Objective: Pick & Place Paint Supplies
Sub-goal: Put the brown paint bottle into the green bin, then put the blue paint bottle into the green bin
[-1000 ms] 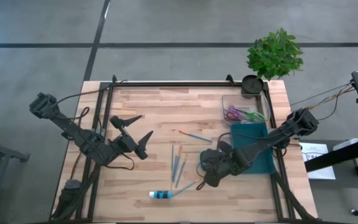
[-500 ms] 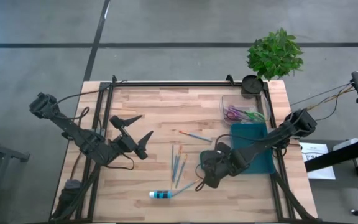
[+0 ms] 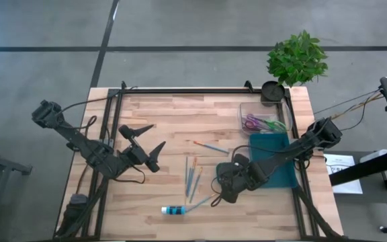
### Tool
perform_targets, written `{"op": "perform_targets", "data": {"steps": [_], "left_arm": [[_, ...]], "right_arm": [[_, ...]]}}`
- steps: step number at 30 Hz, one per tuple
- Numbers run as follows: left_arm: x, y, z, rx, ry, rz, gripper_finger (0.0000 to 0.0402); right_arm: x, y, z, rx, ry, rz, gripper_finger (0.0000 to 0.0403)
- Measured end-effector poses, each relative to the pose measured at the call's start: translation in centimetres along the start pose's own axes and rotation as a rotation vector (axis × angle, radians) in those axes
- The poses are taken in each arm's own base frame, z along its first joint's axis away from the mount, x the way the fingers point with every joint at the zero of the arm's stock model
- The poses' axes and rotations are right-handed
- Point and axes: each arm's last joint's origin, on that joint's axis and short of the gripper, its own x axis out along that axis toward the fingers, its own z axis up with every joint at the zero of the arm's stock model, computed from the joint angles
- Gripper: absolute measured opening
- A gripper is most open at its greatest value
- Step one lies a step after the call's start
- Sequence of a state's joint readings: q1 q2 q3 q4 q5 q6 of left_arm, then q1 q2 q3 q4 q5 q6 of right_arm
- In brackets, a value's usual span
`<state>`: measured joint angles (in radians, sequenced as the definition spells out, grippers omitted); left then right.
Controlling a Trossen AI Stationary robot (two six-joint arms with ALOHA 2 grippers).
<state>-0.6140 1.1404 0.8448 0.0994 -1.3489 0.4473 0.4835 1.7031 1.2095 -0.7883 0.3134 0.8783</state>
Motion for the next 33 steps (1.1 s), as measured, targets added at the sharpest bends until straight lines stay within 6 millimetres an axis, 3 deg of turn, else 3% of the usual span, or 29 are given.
{"op": "perform_targets", "data": {"steps": [9, 22, 33], "left_arm": [[0.0, 0.0, 0.0, -0.004, -0.003, -0.007, 0.0360], [0.0, 0.0, -0.1, 0.002, -0.001, -0.008, 0.0360], [0.0, -0.5, -1.2, 0.062, 0.027, -0.040, 0.0360]], "right_arm": [[0.0, -0.1, -0.1, 0.000, 0.007, -0.009, 0.0211], [-2.5, 0.0, 0.1, 0.013, -0.080, 0.021, 0.0221], [-7.0, 1.8, -1.0, -0.028, -0.246, 0.087, 0.0221]]}}
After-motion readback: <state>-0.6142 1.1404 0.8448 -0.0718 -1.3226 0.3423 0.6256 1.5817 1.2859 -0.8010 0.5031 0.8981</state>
